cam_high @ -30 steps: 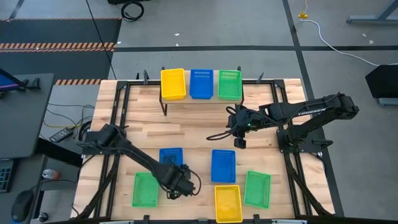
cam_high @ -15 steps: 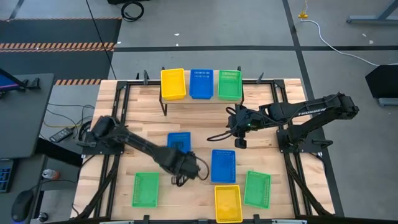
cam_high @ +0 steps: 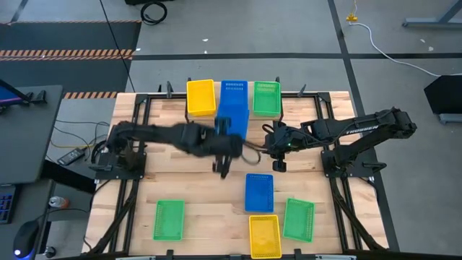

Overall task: Stack baskets on shelf by color
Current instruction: Stack the left blue basket on the other blue basket on the shelf

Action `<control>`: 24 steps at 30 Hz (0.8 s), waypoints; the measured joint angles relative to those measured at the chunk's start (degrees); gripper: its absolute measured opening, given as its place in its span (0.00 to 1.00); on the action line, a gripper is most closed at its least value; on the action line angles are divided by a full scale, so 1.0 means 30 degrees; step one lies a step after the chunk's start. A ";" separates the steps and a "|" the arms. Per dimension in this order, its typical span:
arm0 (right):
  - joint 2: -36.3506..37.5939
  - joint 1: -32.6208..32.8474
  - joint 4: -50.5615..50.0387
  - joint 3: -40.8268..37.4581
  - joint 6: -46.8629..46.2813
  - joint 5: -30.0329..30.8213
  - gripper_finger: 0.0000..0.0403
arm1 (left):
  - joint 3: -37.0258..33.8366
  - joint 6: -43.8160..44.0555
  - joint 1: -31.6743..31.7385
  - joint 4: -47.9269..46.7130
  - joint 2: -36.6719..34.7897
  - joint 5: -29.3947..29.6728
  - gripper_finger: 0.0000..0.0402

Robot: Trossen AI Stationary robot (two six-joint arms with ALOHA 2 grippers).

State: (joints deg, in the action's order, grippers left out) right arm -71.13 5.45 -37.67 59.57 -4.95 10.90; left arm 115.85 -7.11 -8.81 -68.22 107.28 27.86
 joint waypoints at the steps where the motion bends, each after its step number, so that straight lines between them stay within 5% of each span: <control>1: 0.0000 0.0000 0.0000 0.0000 -0.0001 0.0000 0.26 | 0.0393 -0.0613 0.0464 0.0014 0.0000 -0.0092 0.01; 11: 0.0000 -0.0120 0.0408 0.0000 0.0299 0.0048 0.26 | 0.1326 -0.5121 0.4913 0.3446 0.0128 -0.3115 0.02; 24: -0.0015 -0.0925 0.0131 0.0000 0.0954 -0.0015 0.26 | 0.1239 -0.6316 0.8815 0.3291 0.1421 -0.5343 0.03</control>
State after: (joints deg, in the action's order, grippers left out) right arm -71.18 2.68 -37.28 59.57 -2.09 10.85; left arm 119.57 -26.06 17.64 -58.35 111.55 11.83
